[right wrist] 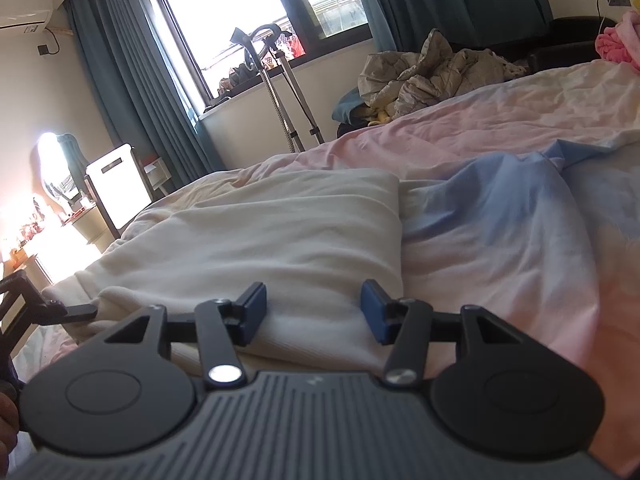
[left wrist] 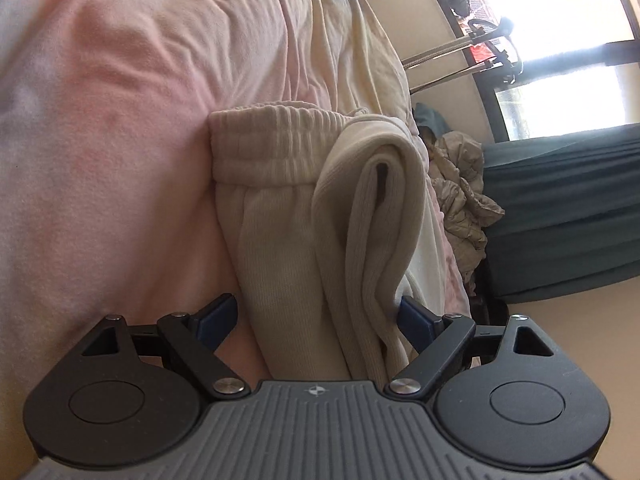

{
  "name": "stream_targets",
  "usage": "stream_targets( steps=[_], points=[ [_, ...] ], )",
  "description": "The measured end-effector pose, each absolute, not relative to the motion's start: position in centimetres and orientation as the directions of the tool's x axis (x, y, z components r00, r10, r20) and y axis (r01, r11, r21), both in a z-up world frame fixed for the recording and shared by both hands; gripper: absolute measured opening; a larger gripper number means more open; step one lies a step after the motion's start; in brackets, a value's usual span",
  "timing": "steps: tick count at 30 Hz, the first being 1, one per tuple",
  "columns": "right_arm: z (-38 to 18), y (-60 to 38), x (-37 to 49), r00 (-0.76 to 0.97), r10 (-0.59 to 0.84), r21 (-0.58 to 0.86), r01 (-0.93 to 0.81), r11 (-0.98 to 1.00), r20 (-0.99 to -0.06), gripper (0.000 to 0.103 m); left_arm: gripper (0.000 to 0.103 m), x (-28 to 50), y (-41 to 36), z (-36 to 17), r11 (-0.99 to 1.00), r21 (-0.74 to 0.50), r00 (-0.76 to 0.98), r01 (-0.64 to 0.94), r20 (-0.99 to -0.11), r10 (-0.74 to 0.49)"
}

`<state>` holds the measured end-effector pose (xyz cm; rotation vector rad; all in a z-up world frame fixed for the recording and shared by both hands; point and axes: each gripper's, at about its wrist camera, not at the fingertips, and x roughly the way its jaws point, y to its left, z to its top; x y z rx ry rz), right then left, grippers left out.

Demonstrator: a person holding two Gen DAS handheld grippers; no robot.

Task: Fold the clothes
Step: 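Grasp the waistband and folded leg together with the left tool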

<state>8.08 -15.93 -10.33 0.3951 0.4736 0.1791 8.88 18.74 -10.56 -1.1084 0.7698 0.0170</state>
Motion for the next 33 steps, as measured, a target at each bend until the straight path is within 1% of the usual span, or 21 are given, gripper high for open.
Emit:
stream_targets(
  steps=[4,8,9,10,12,13,14,16,17,18,21,23,25,28,30,32,33],
  points=[
    [-10.3,-16.1,8.1,0.875,0.262,0.421,-0.076,0.904,-0.406,0.054,0.09,9.9,19.0,-11.9,0.419,-0.827,0.775,-0.376,-0.528,-0.348],
    [-10.2,-16.3,8.2,0.873,0.27,0.434,-0.075,0.898,-0.407,0.055,0.089,11.3,18.8,-12.2,0.411,-0.837,0.794,-0.362,-0.508,-0.334],
    [-10.1,-16.7,8.1,0.873,0.286,0.465,-0.079,0.882,-0.394,0.055,0.089,11.5,18.7,-12.1,0.407,-0.844,0.803,-0.35,-0.494,-0.334],
    [-10.1,-17.2,8.1,0.874,0.305,0.501,-0.084,0.861,-0.378,0.055,0.086,11.5,18.7,-12.0,0.404,-0.85,0.812,-0.338,-0.48,-0.331],
    [-10.1,-18.6,8.0,0.876,0.347,0.586,-0.095,0.805,-0.334,0.059,0.083,11.5,18.7,-11.8,0.391,-0.867,0.831,-0.31,-0.446,-0.332],
    [-10.2,-19.7,8.2,0.88,0.347,0.634,-0.071,0.77,-0.323,0.06,0.08,11.4,18.7,-11.7,0.379,-0.879,0.84,-0.291,-0.424,-0.339],
    [-10.3,-20.6,8.5,0.884,0.334,0.663,-0.038,0.748,-0.327,0.061,0.077,11.3,18.8,-11.6,0.369,-0.889,0.848,-0.273,-0.403,-0.345],
    [-11.0,-22.2,9.5,0.882,0.323,0.719,0.026,0.695,-0.344,0.062,0.075,11.3,18.8,-11.6,0.35,-0.902,0.856,-0.254,-0.378,-0.352],
    [-11.5,-23.0,10.1,0.874,0.331,0.751,0.056,0.658,-0.356,0.062,0.075,11.4,18.9,-11.7,0.341,-0.906,0.859,-0.252,-0.372,-0.353],
    [-12.3,-23.5,10.9,0.857,0.369,0.785,0.063,0.617,-0.359,0.063,0.075,11.5,18.9,-11.9,0.332,-0.91,0.861,-0.25,-0.366,-0.354],
    [-14.4,-24.4,13.2,0.8,0.489,0.857,0.061,0.511,-0.348,0.066,0.079,12.4,18.9,-12.7,0.318,-0.91,0.855,-0.266,-0.375,-0.359],
    [-15.0,-24.0,14.5,0.774,0.532,0.863,0.036,0.504,-0.343,0.067,0.086,13.1,18.8,-13.0,0.311,-0.913,0.854,-0.263,-0.37,-0.366],
    [-14.9,-23.3,15.5,0.758,0.555,0.857,0.01,0.515,-0.343,0.077,0.09,13.7,18.5,-13.1,0.32,-0.911,0.852,-0.259,-0.371,-0.369],
    [-14.8,-22.4,17.1,0.732,0.589,0.847,-0.029,0.53,-0.343,0.084,0.092,14.3,17.7,-13.0,0.351,-0.901,0.856,-0.256,-0.38,-0.351],
    [-14.8,-21.9,17.9,0.719,0.603,0.842,-0.045,0.538,-0.346,0.084,0.092,14.7,17.4,-12.8,0.366,-0.895,0.86,-0.254,-0.382,-0.337],
    [-14.7,-21.8,17.9,0.73,0.583,0.836,-0.029,0.549,-0.357,0.081,0.091,15.2,17.0,-12.6,0.39,-0.885,0.863,-0.253,-0.389,-0.323],
    [-14.7,-21.7,17.8,0.736,0.571,0.832,-0.02,0.554,-0.363,0.073,0.089,15.4,16.7,-12.4,0.416,-0.873,0.861,-0.256,-0.402,-0.312]
  ],
)
